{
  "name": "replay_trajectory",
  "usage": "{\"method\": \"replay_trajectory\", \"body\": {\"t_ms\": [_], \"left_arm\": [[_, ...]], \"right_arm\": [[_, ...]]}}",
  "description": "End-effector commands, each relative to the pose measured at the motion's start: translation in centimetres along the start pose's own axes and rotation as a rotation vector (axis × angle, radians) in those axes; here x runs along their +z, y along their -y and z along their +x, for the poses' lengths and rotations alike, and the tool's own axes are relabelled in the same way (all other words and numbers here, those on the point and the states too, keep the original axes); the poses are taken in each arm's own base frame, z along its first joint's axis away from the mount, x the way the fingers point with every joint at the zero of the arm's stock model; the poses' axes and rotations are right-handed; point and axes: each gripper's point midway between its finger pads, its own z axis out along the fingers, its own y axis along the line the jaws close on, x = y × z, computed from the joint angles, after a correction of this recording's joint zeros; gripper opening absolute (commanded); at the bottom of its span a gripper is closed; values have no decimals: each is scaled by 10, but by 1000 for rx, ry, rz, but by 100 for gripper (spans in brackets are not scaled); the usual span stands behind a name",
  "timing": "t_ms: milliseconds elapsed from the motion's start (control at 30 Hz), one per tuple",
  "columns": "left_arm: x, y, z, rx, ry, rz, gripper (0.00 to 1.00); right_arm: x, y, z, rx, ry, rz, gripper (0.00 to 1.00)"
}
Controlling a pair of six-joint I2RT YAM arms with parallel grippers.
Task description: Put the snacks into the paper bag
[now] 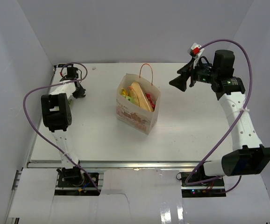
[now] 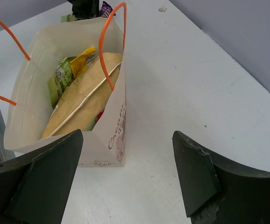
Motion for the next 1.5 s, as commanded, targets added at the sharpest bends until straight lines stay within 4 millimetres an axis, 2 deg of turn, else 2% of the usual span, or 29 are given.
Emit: {"method": "replay_trajectory", "body": {"t_ms": [0,67,100,133,167,200,233,300,333,400,433,467,500,533,567,600,667,700,767,800,867,900,967,1000,1100,1300,1400,1433,1467], "left_arm": [[-48,17,-26,1,72,139,22],[-78,23,-28,12,119,239,19],[-95,39,-29,32,144,355,19],[-120,36,-17,48,155,419,19],[-135,40,-12,64,170,481,19],[-156,50,-17,86,230,582,19],[-188,52,8,134,220,708,18],[-232,62,18,198,298,890,18],[-263,59,43,242,297,1004,18],[-298,57,62,281,327,1129,17],[-314,56,68,291,349,1176,17],[-341,51,83,308,362,1246,16],[-354,48,90,316,370,1279,16],[-369,47,98,312,356,1324,16],[-389,41,105,324,391,1364,16],[-401,40,112,318,376,1401,16],[-418,35,119,315,376,1442,16],[-432,32,122,324,395,1470,16],[-448,29,126,314,379,1509,16],[-456,27,128,318,390,1524,16],[-465,25,131,320,385,1547,17],[-472,23,132,320,390,1559,17],[-476,22,133,323,389,1570,17],[-479,21,135,325,388,1578,17],[-481,19,138,325,381,1586,17],[-486,17,141,332,388,1598,18],[-486,16,143,334,380,1600,17],[-487,16,143,335,379,1600,18],[-488,15,143,333,383,1599,18]], "right_arm": [[-7,-11,-29,-73,78,-42,83],[-10,-20,-37,-96,110,-77,83],[-11,-24,-41,-103,122,-91,83],[-12,-27,-47,-106,144,-107,83],[-13,-36,-50,-106,161,-152,83],[-12,-40,-54,-101,172,-171,82],[-9,-48,-58,-100,180,-199,82],[-2,-55,-67,-99,183,-216,82],[10,-63,-65,-78,161,-239,82],[18,-76,-78,-98,162,-262,82],[27,-97,-84,-108,160,-307,82],[37,-100,-83,-88,142,-304,81],[40,-108,-92,-95,155,-319,81],[53,-125,-93,-80,146,-355,81],[58,-135,-100,-32,154,-376,81],[68,-149,-103,-5,151,-416,81],[78,-163,-108,76,158,-453,82],[82,-180,-117,130,179,-496,82],[98,-190,-114,198,160,-521,84],[102,-205,-116,244,149,-567,84],[117,-215,-112,301,116,-605,84],[121,-228,-111,313,107,-635,84],[131,-238,-111,299,109,-653,84],[135,-250,-109,288,101,-674,84],[140,-271,-109,276,99,-710,84],[148,-298,-106,273,96,-738,81],[148,-307,-109,264,106,-747,70],[150,-307,-109,264,107,-739,60],[149,-307,-111,262,115,-739,55]]}}
